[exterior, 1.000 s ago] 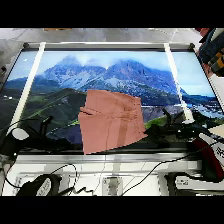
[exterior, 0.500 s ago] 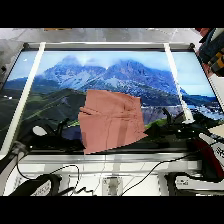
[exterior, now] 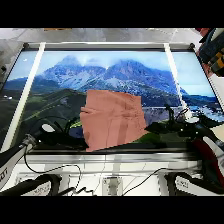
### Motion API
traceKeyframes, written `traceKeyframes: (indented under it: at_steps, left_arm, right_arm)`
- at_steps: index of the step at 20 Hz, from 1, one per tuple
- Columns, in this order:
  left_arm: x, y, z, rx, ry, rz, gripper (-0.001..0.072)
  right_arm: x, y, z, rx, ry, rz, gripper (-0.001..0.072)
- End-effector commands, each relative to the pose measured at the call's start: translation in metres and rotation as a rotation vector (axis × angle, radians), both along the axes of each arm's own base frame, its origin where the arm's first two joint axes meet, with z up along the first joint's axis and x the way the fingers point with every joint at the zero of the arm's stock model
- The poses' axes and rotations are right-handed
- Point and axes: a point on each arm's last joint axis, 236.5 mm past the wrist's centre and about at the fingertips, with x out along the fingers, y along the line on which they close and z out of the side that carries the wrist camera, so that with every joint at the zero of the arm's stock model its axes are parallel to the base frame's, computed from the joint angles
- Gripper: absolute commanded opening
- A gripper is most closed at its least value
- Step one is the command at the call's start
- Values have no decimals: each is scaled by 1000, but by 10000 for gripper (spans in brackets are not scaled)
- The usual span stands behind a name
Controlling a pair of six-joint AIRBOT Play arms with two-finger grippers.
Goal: Fold the clothes and pants, and hang the long-sleeved shirts on hangers.
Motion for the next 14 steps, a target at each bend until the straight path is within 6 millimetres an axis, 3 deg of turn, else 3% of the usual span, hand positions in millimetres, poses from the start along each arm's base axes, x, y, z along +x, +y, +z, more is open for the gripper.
traceKeyframes:
  at_steps: [1, 4, 6, 8, 11, 14]
  left_arm:
    - [22, -23, 55, -148, -58, -99, 24]
    - [77, -26, 134, -175, -294, -141, 23]
    - [115, -16, 210, -159, -529, -103, 23]
    - [132, 2, 298, -125, -797, -56, 23]
    - [117, 26, 396, -57, -1119, 43, 23]
    - [78, 46, 459, 38, -1367, 140, 23]
  right_arm:
    - [1, 23, 45, -25, -167, 81, 20]
    - [12, 41, 116, -23, -346, 90, 21]
    - [21, 46, 181, -11, -484, 61, 21]
    - [20, 53, 254, 31, -640, 40, 22]
    - [-12, 80, 341, 190, -776, 50, 21]
    - [-62, 107, 394, 386, -771, 85, 21]
